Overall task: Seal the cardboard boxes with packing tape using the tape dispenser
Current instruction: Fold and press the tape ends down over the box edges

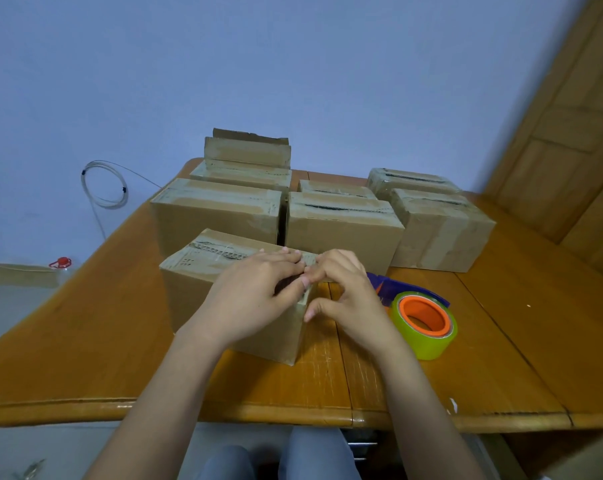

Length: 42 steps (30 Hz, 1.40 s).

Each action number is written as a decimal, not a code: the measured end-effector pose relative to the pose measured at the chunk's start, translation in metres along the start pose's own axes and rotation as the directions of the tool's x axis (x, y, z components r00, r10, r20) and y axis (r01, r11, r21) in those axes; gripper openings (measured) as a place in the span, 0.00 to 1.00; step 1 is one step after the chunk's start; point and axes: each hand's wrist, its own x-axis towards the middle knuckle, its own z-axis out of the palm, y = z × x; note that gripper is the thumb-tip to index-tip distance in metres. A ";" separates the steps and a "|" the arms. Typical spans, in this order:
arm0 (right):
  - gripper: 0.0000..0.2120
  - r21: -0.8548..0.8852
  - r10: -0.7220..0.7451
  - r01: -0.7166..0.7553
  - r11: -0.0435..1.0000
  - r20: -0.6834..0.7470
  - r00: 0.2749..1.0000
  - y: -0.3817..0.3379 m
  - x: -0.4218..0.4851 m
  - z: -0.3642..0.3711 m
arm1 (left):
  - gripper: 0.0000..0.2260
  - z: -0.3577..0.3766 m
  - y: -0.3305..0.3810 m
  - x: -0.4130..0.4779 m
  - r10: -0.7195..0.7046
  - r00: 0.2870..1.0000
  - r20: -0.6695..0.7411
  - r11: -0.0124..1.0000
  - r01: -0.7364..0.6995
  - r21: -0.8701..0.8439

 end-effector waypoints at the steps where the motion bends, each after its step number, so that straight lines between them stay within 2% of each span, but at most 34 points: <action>1: 0.11 0.018 -0.010 0.011 1.000 -0.017 1.000 0.000 0.000 0.002 | 0.29 0.000 0.000 0.000 0.001 1.000 0.003 1.000 -0.001 0.000; 4: 0.06 0.035 -0.050 0.051 0.998 -0.038 0.998 0.005 0.000 -0.002 | 0.26 0.002 -0.001 0.000 -0.007 1.000 -0.003 1.000 0.007 0.005; 8: 0.16 0.088 -0.032 0.037 0.995 -0.065 0.997 -0.004 0.007 -0.014 | 0.27 0.000 -0.003 -0.004 0.013 0.999 -0.034 1.000 -0.013 -0.003; 10: 0.14 0.124 -0.026 0.040 0.992 -0.113 0.993 -0.005 0.008 -0.016 | 0.26 -0.003 -0.004 -0.006 0.029 0.999 -0.039 0.998 -0.031 -0.049; 12: 0.13 0.092 -0.010 0.019 0.996 -0.096 0.995 -0.005 0.005 -0.015 | 0.24 -0.006 -0.005 -0.010 0.045 0.999 -0.031 0.987 -0.049 -0.150; 14: 0.16 0.033 0.021 -0.021 0.999 -0.021 1.000 -0.006 -0.002 -0.013 | 0.20 -0.010 -0.007 -0.014 0.038 0.999 0.005 0.950 -0.034 -0.311; 17: 0.18 -0.006 -0.005 0.005 1.000 0.021 1.000 -0.015 -0.015 -0.010 | 0.12 -0.020 -0.009 -0.017 0.062 0.990 0.125 0.797 0.026 -0.603; 20: 0.21 0.013 -0.008 0.007 1.000 0.056 0.998 -0.022 -0.026 -0.010 | 0.12 -0.027 -0.005 -0.019 0.090 0.993 0.079 0.713 -0.009 -0.702; 22: 0.20 0.026 0.036 -0.037 0.999 0.069 0.997 -0.025 -0.030 -0.012 | 0.12 -0.026 0.000 -0.020 0.051 0.998 0.026 0.763 -0.022 -0.646; 26: 0.19 0.156 0.149 -0.167 0.974 0.120 0.982 -0.029 -0.037 -0.020 | 0.19 -0.026 0.013 -0.033 0.064 0.997 -0.038 0.953 -0.072 -0.295; 29: 0.19 0.263 0.177 -0.236 0.935 0.231 0.957 -0.031 -0.043 -0.030 | 0.26 -0.024 0.017 -0.045 0.080 0.997 -0.023 0.994 -0.081 -0.077; 31: 0.20 0.254 0.147 -0.226 0.940 0.293 0.945 -0.032 -0.046 -0.035 | 0.29 -0.020 0.012 -0.053 0.060 0.998 0.000 0.998 -0.060 0.001; 34: 0.25 0.157 0.124 -0.181 0.971 0.315 0.941 -0.031 -0.049 -0.038 | 0.31 -0.016 0.004 -0.062 0.028 0.998 0.052 0.995 -0.023 -0.098; 37: 0.29 0.107 0.109 -0.146 0.983 0.296 0.949 -0.030 -0.052 -0.037 | 0.27 -0.012 0.000 -0.062 0.047 0.997 0.066 0.972 -0.030 -0.234; 42: 0.32 0.065 0.073 -0.094 0.993 0.272 0.959 -0.027 -0.050 -0.035 | 0.24 -0.010 -0.005 -0.059 0.063 0.996 0.064 0.945 -0.039 -0.324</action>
